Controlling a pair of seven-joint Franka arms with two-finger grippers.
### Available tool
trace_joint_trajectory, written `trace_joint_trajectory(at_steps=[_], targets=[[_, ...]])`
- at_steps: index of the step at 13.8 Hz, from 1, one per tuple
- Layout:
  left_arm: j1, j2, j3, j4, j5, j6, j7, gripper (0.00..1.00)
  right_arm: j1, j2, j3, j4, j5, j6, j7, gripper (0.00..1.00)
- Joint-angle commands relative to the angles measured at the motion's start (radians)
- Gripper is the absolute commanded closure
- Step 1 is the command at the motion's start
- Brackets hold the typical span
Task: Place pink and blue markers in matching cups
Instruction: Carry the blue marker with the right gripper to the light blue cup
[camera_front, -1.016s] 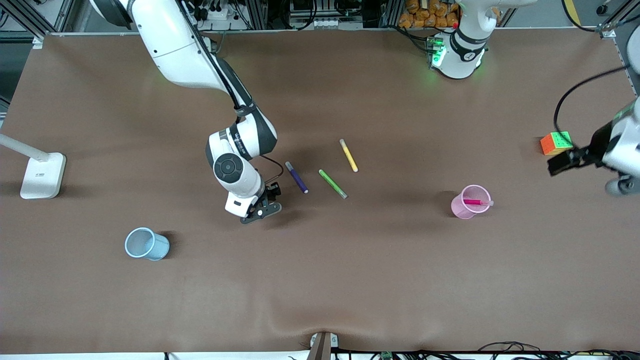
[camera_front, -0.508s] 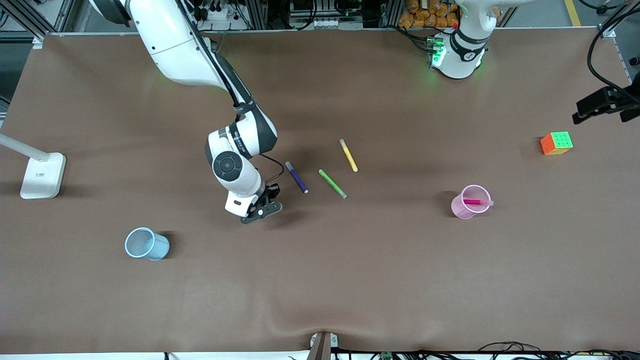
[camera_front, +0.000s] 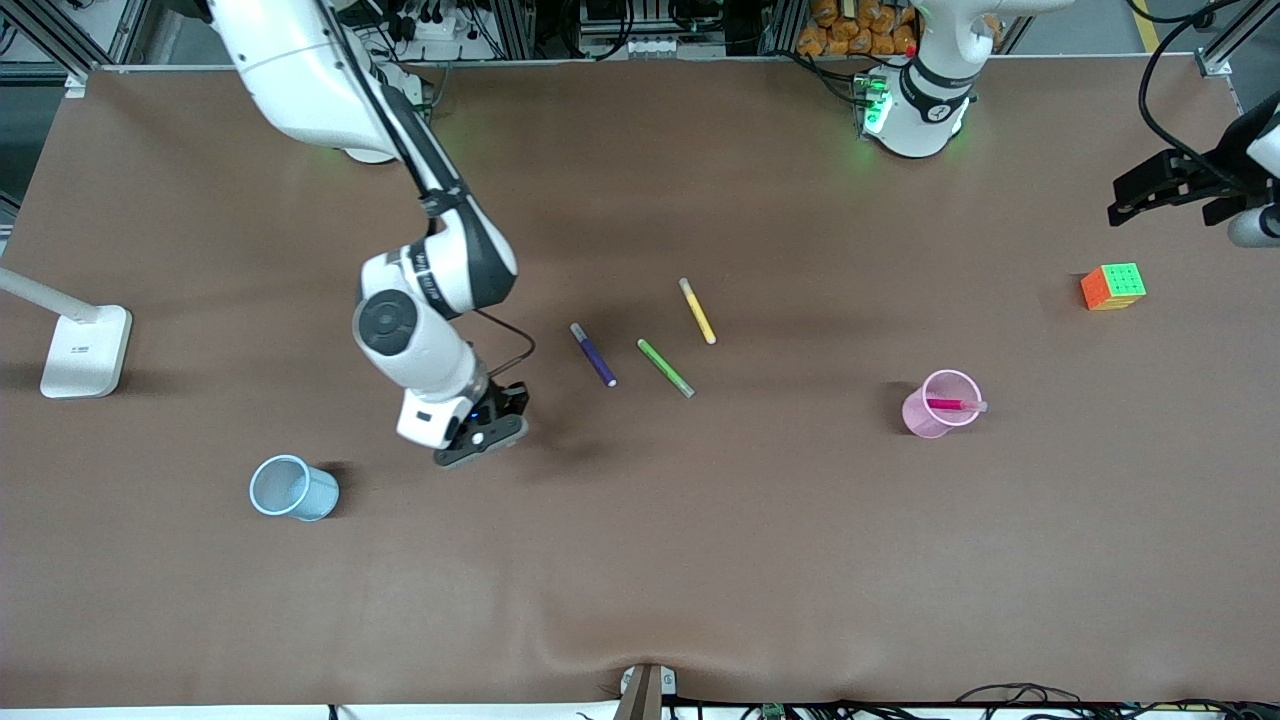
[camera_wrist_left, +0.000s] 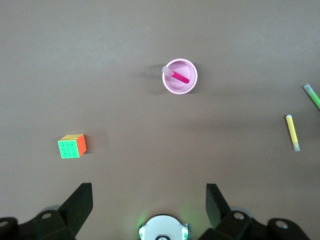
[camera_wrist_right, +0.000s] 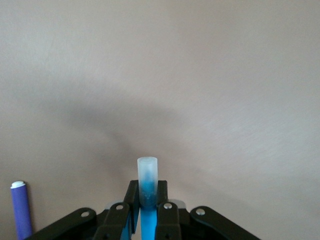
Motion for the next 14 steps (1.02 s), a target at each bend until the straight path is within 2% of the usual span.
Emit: trace_joint_trajectory(at_steps=[1, 4, 6, 10, 14], targets=[[0.001, -0.033, 0.008, -0.016, 0.005, -0.018, 0.014, 0.0, -0.071, -0.025, 0.019, 0.025, 0.012, -0.001, -0.164, 1.0], [0.005, -0.031, 0.01, -0.015, 0.004, -0.02, 0.012, 0.0, -0.114, -0.055, 0.022, 0.053, 0.013, -0.003, -0.296, 1.0], [0.053, -0.031, 0.007, -0.015, -0.01, -0.021, 0.019, 0.0, -0.151, -0.058, 0.024, 0.076, 0.038, -0.006, -0.4, 1.0], [0.048, -0.021, -0.001, -0.009, -0.01, -0.018, 0.017, 0.0, -0.209, -0.061, 0.022, 0.11, 0.225, -0.055, -0.586, 1.0], [0.051, -0.025, -0.01, -0.01, -0.01, -0.02, 0.006, 0.0, -0.278, -0.059, 0.025, 0.185, 0.282, -0.147, -0.727, 1.0]])
